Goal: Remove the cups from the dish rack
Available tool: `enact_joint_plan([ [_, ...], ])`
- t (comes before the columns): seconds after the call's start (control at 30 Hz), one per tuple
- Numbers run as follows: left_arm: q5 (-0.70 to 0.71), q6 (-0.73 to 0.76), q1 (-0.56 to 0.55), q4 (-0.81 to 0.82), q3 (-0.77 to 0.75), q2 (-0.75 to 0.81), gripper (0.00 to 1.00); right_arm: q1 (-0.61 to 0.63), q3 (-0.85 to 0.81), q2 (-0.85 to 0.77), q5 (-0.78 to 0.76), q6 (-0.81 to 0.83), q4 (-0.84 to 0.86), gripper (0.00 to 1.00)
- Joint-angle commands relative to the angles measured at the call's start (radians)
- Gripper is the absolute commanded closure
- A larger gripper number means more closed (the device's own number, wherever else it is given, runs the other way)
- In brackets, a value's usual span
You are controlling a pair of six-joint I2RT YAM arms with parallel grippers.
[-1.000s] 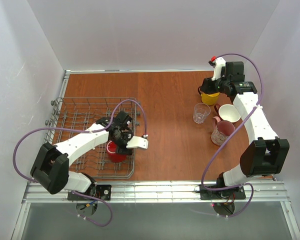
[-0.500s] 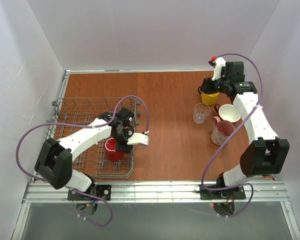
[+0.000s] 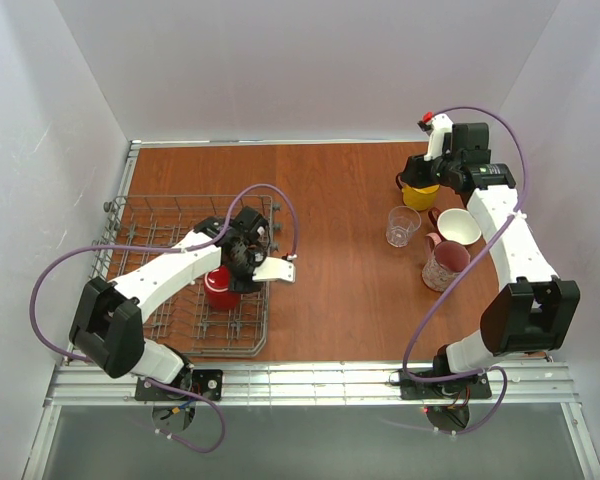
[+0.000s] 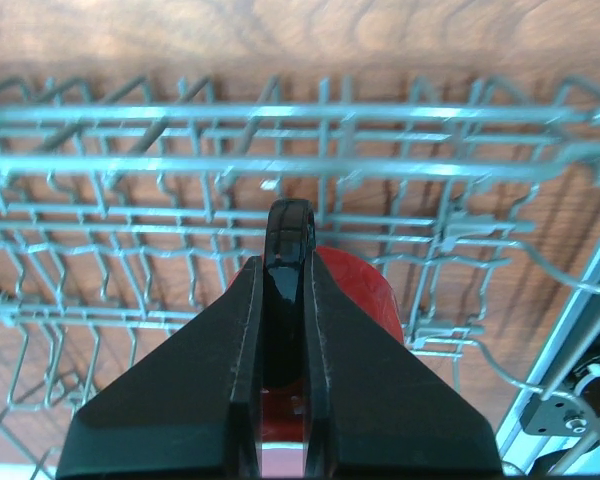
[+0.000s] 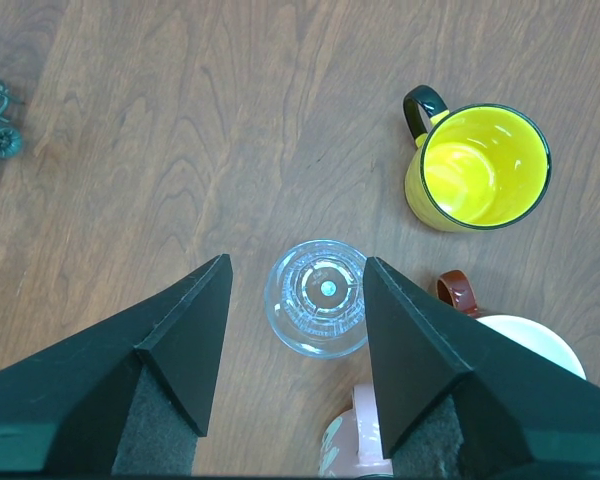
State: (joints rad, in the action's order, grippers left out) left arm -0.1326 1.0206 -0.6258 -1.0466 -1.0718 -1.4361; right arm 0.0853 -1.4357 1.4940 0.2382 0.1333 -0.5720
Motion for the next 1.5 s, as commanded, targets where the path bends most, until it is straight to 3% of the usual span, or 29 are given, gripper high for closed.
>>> enact_joint_plan([
  [0.0, 0.093, 0.015, 0.030, 0.011, -0.023, 0.040, 1.00, 0.002, -0.008, -0.047, 0.016, -0.009, 0.034, 0.50],
  [0.2, 0.182, -0.033, 0.130, 0.072, -0.166, 0.046, 1.00, 0.001, -0.002, -0.083, 0.108, -0.040, 0.038, 0.50],
  [0.37, 0.183, -0.183, 0.172, 0.192, -0.244, 0.088, 1.00, 0.002, 0.067, -0.141, 0.321, -0.118, 0.148, 0.50],
  [0.5, -0.019, -0.348, 0.172, 0.275, -0.365, 0.140, 1.00, 0.043, 0.187, -0.190, 0.571, -0.322, 0.424, 0.45],
  [0.63, -0.179, -0.552, 0.170, 0.260, -0.583, 0.117, 1.00, 0.235, 0.256, -0.215, 0.611, -0.417, 0.680, 0.37],
  [0.9, -0.335, -0.752, 0.173, 0.295, -0.701, 0.112, 1.00, 0.376, 0.316, -0.137, 0.696, -0.775, 1.191, 0.34],
  [1.27, -0.458, -0.797, 0.175, 0.303, -0.801, 0.078, 1.00, 0.475, 0.273, -0.008, 0.704, -1.003, 1.452, 0.35],
  [1.43, -0.481, -0.801, 0.175, 0.306, -0.800, 0.077, 1.00, 0.493, 0.281, 0.029, 0.708, -1.106, 1.569, 0.41],
  [1.47, -0.483, -0.801, 0.173, 0.307, -0.798, 0.078, 1.00, 0.495, 0.297, 0.037, 0.708, -1.189, 1.631, 0.43],
])
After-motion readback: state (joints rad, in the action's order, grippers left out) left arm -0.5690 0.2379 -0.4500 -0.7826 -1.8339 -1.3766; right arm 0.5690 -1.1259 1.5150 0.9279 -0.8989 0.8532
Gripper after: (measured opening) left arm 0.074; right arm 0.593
